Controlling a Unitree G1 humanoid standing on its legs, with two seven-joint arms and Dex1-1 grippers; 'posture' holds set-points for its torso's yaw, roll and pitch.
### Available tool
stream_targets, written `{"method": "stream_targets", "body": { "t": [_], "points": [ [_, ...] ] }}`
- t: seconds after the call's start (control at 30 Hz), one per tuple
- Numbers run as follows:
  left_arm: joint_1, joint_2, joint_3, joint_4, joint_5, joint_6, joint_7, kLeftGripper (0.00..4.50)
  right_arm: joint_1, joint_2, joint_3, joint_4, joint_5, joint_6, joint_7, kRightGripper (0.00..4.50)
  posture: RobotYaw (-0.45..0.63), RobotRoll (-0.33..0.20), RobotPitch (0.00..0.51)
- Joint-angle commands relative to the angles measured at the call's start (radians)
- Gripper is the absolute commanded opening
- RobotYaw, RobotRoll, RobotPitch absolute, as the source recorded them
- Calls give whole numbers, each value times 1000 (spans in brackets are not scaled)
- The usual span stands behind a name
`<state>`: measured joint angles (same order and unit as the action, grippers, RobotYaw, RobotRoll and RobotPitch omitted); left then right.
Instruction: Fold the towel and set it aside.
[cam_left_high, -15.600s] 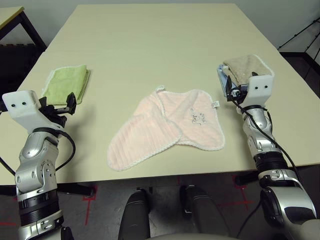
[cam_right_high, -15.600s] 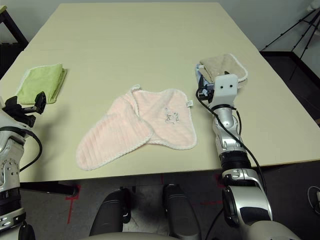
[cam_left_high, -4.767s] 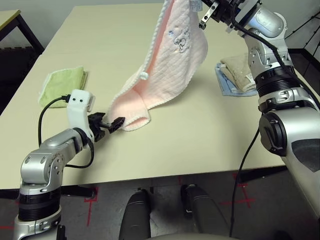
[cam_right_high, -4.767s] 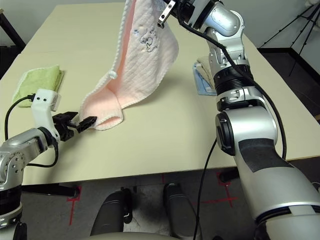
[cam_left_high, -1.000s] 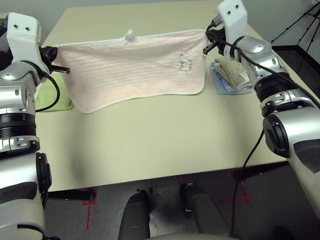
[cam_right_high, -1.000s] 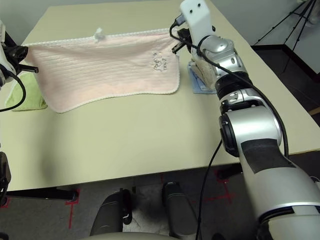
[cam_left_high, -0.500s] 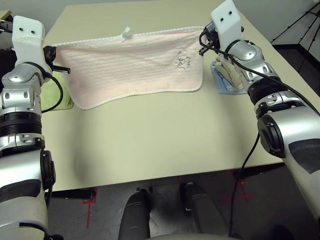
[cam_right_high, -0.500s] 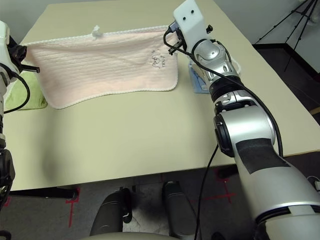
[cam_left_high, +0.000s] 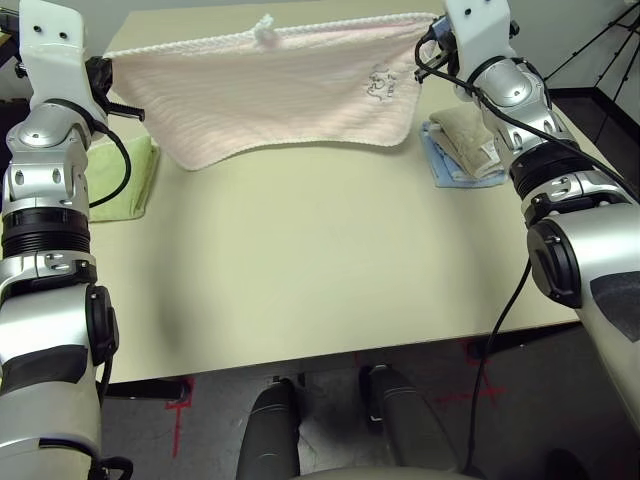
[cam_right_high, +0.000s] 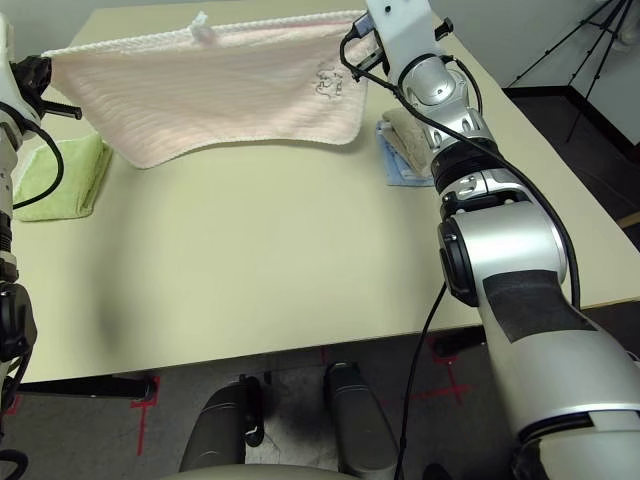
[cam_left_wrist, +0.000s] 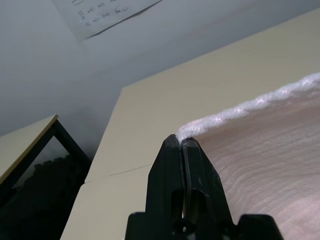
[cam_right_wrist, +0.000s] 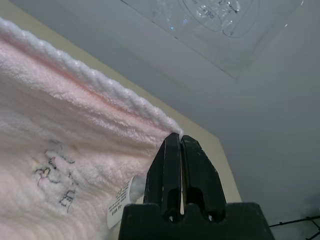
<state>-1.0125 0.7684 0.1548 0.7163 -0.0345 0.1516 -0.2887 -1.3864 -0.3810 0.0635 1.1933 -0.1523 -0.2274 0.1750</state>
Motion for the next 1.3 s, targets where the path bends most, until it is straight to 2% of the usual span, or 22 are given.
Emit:
{"method": "stream_targets", "body": {
  "t": [0.03,0.17,0.37,0.47,0.6,0.8,0.93,1.13,1.3],
  "points": [
    [36,15,19,-26,3,41,4,16,36,-57,-29,4,4,12,-8,0,-90,0,133],
    [141,18,46,-170,-25,130,-15,16,87,-86,-29,-40,18,21,79,0,-90,0,133],
    [384,51,119,-520,-102,390,-73,16,210,-133,-47,-187,66,86,227,0,-81,0,149],
    [446,72,165,-615,-121,478,-74,16,251,-142,-47,-260,90,124,293,0,-75,0,152],
    [438,91,182,-625,-139,525,-71,16,231,-127,-44,-260,101,152,310,0,-69,0,151],
    [347,111,126,-580,-161,593,-120,16,120,-51,-45,-169,135,230,346,0,-62,0,146],
    [308,148,87,-606,-249,765,-257,16,60,-30,-68,-154,182,343,450,0,-51,0,143],
    [352,248,82,-726,-376,952,-427,16,58,-84,-55,-224,219,495,674,0,-46,0,146],
    [438,326,51,-791,-445,972,-556,16,66,-121,-20,-282,235,655,872,0,-46,0,146]
  ]
}}
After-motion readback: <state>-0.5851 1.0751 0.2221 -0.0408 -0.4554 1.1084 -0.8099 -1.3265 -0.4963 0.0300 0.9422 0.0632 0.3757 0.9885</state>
